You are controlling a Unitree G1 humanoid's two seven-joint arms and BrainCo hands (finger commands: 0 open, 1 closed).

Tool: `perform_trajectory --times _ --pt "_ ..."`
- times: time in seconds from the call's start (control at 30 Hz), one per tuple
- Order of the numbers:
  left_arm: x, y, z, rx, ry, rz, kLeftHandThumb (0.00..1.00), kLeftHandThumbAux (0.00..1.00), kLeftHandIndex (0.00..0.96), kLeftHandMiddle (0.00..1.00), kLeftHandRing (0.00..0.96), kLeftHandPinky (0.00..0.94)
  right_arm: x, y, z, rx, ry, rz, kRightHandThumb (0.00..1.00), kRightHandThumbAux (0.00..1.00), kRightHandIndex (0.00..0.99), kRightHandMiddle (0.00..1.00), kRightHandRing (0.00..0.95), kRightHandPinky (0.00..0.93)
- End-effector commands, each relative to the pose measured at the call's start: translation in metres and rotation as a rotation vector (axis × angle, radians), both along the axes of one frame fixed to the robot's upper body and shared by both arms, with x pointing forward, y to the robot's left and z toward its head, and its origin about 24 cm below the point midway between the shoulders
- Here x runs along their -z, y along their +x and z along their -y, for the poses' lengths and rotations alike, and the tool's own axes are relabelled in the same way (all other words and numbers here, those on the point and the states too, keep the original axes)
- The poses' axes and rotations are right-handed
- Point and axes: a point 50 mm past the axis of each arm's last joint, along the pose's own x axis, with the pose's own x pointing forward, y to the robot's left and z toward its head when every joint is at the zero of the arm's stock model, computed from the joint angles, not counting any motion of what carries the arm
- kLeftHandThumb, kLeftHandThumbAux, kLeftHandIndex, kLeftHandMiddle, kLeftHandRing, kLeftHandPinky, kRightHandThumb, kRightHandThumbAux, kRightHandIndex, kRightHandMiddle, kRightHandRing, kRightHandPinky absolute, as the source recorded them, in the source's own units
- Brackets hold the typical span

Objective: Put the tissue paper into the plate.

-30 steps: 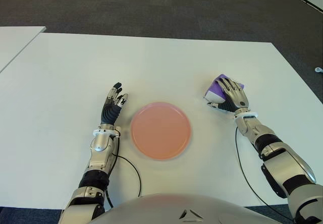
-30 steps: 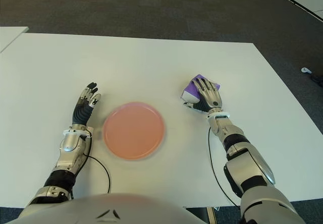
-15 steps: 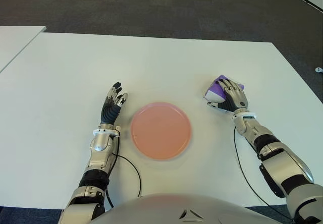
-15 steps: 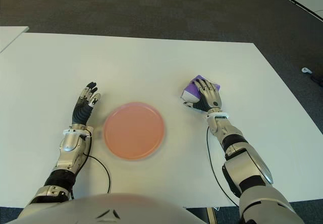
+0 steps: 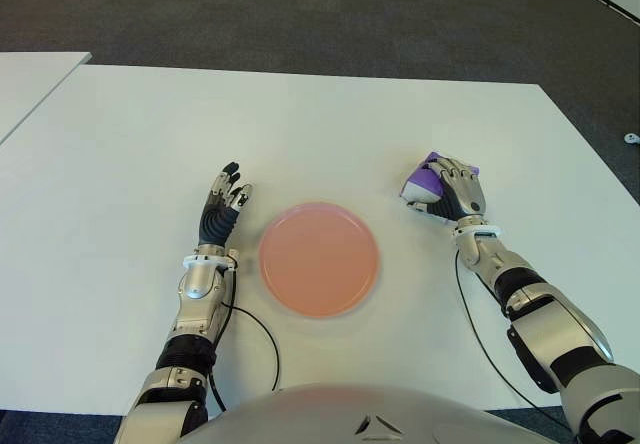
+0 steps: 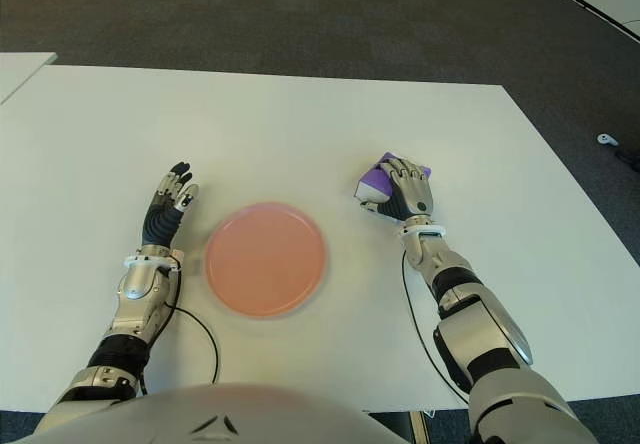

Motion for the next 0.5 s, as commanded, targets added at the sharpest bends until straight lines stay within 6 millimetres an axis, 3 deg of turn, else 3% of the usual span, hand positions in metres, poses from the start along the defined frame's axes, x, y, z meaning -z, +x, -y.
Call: perform_trajectory --times 0.03,0.5 --pt "0.0181 -0.0121 -0.0026 -0.015 -0.014 -0.105 0.000 0.496 0.000 0.000 0.000 0.000 0.0663 -0.0515 -0.0182 -0.057 -0.013 -0.342 0.746 0.709 0.439 0.856 0.854 0.880" --pt "0.0170 -0.0121 -0.0031 -0.018 -0.020 -0.112 0.000 0.505 0.000 0.000 0.000 0.000 0.0644 -0.0507 -0.0207 -0.081 -0.004 -0.333 0.748 0.710 0.439 0.892 0.880 0.871"
